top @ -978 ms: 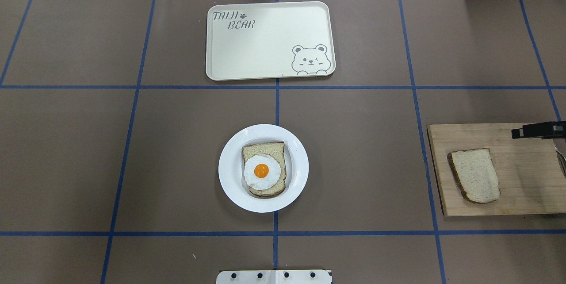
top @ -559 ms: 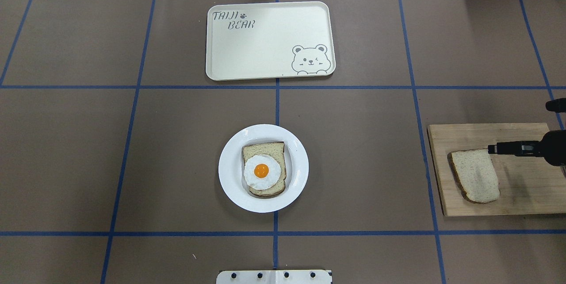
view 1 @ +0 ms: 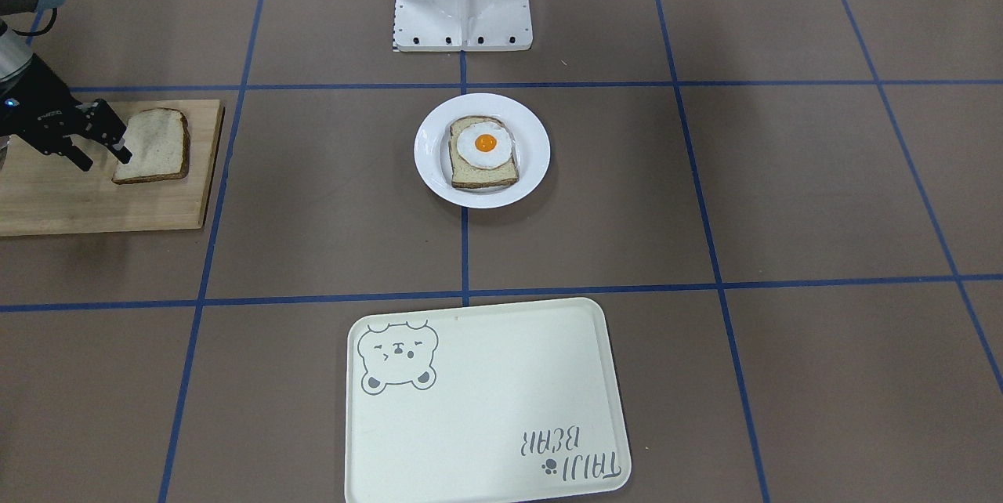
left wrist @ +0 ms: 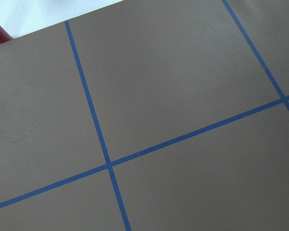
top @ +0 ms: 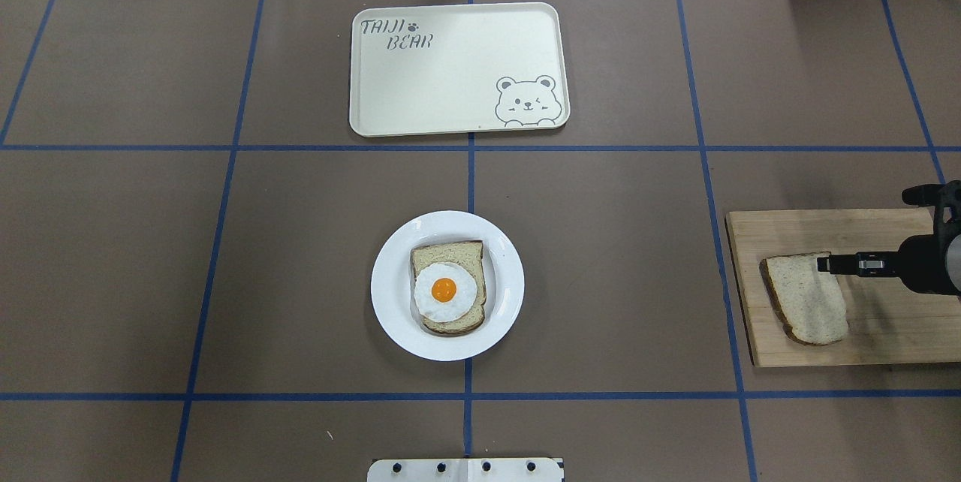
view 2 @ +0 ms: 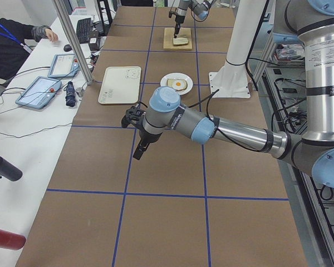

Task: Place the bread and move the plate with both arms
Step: 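Lower the right gripper to the bread slice on the cutting board and grasp it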

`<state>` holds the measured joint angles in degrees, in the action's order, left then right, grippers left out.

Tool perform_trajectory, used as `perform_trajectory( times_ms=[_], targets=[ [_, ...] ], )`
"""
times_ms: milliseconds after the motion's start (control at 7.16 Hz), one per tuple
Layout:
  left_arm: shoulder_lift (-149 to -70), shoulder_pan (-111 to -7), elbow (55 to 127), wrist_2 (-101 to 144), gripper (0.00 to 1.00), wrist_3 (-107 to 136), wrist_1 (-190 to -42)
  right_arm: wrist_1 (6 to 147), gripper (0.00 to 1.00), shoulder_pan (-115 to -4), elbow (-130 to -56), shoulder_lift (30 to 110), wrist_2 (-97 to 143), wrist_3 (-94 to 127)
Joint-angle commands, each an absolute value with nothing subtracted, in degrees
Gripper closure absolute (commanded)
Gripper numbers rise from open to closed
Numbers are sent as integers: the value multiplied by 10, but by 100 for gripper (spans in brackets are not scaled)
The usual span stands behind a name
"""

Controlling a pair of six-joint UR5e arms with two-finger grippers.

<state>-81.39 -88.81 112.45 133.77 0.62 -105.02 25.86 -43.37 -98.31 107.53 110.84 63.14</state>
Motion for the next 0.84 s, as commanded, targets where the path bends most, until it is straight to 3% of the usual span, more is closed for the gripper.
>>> perform_trajectory(
  times_ms=[0, 419, 559, 698],
  targets=[
    [-814, -889, 1123, 1338, 1, 6, -1050, 259, 40, -421, -981, 1073, 1097, 630],
    [-813, -891, 1127, 1338, 1, 5, -1050, 259, 51, -415, -987, 1072, 1097, 628],
    [-813, -891, 1125, 1338, 1, 6, -1050, 259, 68, -409, -986, 1071, 1097, 628],
    [-813, -892, 1126, 1338, 1, 6, -1050, 258, 95, -410, -988, 1071, 1097, 621]
  ],
)
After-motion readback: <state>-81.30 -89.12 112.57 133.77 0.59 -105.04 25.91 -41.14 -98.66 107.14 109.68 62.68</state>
